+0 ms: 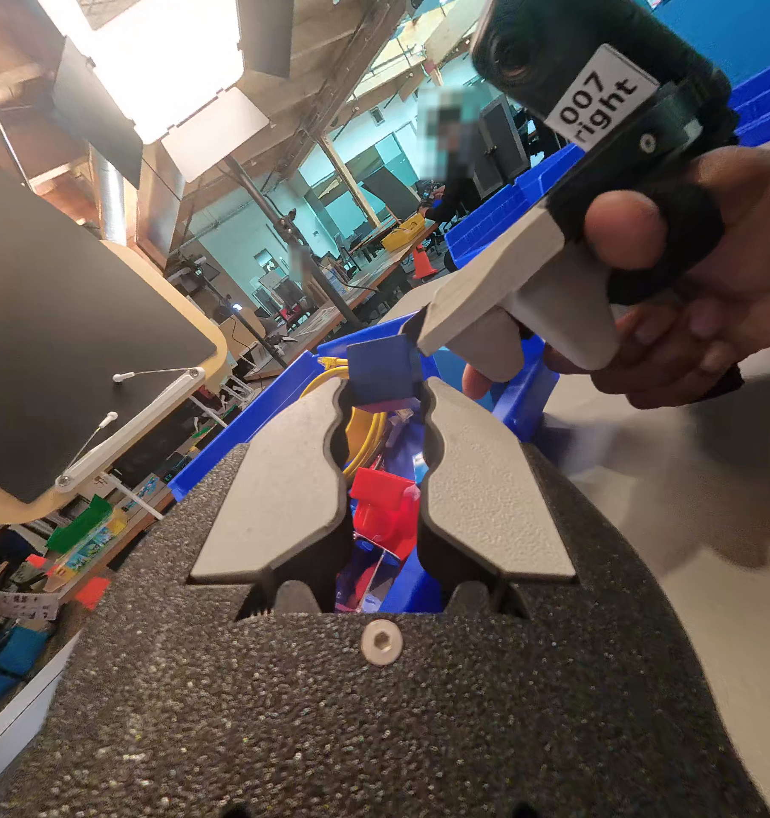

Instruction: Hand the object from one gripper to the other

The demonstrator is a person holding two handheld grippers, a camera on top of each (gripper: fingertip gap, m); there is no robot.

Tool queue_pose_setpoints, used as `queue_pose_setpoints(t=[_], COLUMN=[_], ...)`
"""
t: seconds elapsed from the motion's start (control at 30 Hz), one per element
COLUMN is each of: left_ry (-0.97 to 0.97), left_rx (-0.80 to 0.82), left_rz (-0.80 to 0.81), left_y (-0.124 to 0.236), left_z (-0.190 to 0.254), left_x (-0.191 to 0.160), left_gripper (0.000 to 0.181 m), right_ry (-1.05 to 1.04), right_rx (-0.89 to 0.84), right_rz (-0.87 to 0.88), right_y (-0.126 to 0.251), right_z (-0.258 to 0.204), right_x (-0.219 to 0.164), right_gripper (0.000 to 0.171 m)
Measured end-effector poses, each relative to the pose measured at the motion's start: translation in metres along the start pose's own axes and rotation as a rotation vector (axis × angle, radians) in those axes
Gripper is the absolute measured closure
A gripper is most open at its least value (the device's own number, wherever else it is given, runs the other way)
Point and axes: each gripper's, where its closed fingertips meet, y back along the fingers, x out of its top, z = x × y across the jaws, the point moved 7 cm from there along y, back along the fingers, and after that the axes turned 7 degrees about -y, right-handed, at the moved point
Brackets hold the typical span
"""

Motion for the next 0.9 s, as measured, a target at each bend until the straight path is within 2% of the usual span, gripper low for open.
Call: queue_pose_setpoints(t=[0.1, 0.2, 0.3, 0.43, 0.57, 0.63, 0.73, 0.8, 0.9], left_ry=[-0.018, -0.019, 0.095, 0.318, 0.439, 0.423, 0.335, 0.288, 0.195], left_rx=[-0.021, -0.037, -0.094, -0.159, -0.197, -0.199, -0.157, -0.109, -0.085], left_rz=[0.002, -0.015, 0.019, 0.098, 0.187, 0.238, 0.233, 0.243, 0.196], left_y=[-0.002, -0.003, -0.003, -0.001, 0.002, 0.004, 0.005, 0.006, 0.006], left_z=[0.006, 0.007, 0.005, -0.006, -0.010, -0.009, -0.003, -0.002, 0.003], left_x=[-0.001, -0.004, -0.004, -0.002, 0.002, 0.008, 0.011, 0.013, 0.014], left_gripper=[0.151, 0.152, 0.150, 0.125, 0.114, 0.115, 0.124, 0.139, 0.149], right_ry=[-0.066, -0.093, -0.129, -0.315, -0.498, -0.555, -0.611, -0.605, -0.585], right_rx=[-0.002, -0.009, 0.003, 0.130, 0.281, 0.330, 0.417, 0.438, 0.416], right_rz=[-0.038, -0.055, -0.022, 0.054, 0.101, 0.109, 0.099, 0.069, 0.043], right_y=[-0.004, -0.006, -0.005, 0.000, 0.001, 0.000, -0.004, -0.008, -0.012], right_z=[0.003, 0.005, 0.006, 0.009, 0.007, 0.007, 0.000, -0.005, -0.007], right_x=[-0.006, -0.010, -0.009, -0.001, 0.001, -0.001, -0.005, -0.010, -0.015], right_gripper=[0.123, 0.140, 0.141, 0.142, 0.141, 0.141, 0.141, 0.141, 0.141])
